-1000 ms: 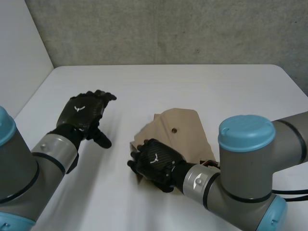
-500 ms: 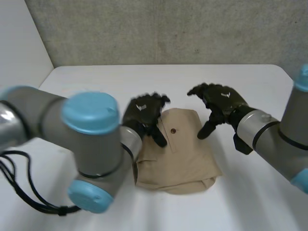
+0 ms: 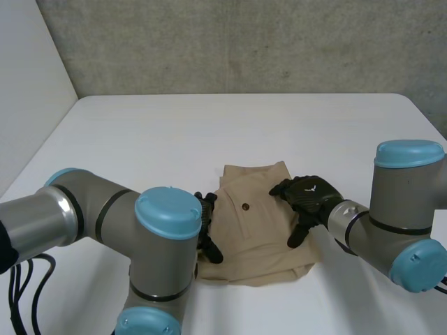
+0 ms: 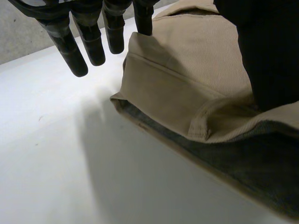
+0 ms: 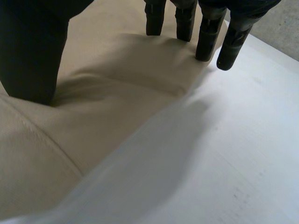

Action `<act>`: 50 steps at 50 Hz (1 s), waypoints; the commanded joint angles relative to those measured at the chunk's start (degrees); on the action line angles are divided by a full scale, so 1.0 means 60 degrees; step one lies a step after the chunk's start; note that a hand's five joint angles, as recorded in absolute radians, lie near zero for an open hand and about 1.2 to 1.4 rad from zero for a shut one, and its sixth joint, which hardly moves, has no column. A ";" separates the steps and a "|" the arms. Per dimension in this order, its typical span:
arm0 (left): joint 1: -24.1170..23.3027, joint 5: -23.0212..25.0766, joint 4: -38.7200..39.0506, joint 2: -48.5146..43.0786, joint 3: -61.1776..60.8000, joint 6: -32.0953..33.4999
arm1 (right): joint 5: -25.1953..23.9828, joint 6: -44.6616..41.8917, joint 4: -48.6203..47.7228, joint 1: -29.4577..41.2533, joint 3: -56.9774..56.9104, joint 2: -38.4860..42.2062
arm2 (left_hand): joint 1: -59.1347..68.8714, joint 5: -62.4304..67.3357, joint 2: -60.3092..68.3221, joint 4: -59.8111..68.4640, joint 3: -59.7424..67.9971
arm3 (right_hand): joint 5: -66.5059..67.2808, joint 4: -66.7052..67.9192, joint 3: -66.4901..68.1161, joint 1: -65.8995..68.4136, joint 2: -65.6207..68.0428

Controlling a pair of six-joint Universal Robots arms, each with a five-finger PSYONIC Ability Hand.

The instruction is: Fold the shorts.

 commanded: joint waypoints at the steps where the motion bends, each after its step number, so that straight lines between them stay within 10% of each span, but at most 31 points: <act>1: -0.0028 0.0026 0.0008 0.0223 -0.0347 0.0119 | 0.0346 -0.0737 -0.0141 -0.0069 0.0360 -0.0351 | 0.0222 -0.0010 -0.0097 -0.0091 -0.0261 | -0.0676 -0.0612 -0.0439 0.0212 -0.0321; 17: 0.0821 0.0685 -0.0138 0.3692 -0.0010 0.0706 | 0.1209 0.1282 -0.0698 -0.0098 0.0213 -0.3498 | 0.0222 -0.0010 -0.0097 -0.0091 -0.0261 | -0.0676 -0.0612 -0.0439 0.0212 -0.0321; 26: 0.3017 0.2002 -0.1879 0.6038 0.0838 0.0618 | 0.2059 0.2148 0.0659 -0.1268 -0.0679 -0.6003 | 0.0251 0.0018 -0.0068 -0.0062 -0.0232 | -0.0676 -0.0612 -0.0439 0.0212 -0.0321; 35: 0.4206 0.3599 -0.3874 0.6141 0.1557 0.0384 | 0.2148 0.2456 0.2100 -0.1475 -0.1501 -0.6064 | -0.0338 -0.0570 -0.0657 -0.0651 -0.0821 | -0.0676 -0.0612 -0.0439 0.0212 -0.0321; 50: 0.4147 0.3923 -0.3859 0.6053 0.1133 0.0369 | 0.1562 0.2339 0.2144 -0.1358 -0.1428 -0.5815 | -0.0367 -0.0599 -0.0686 -0.0680 -0.0850 | -0.0676 -0.0612 -0.0439 0.0212 -0.0321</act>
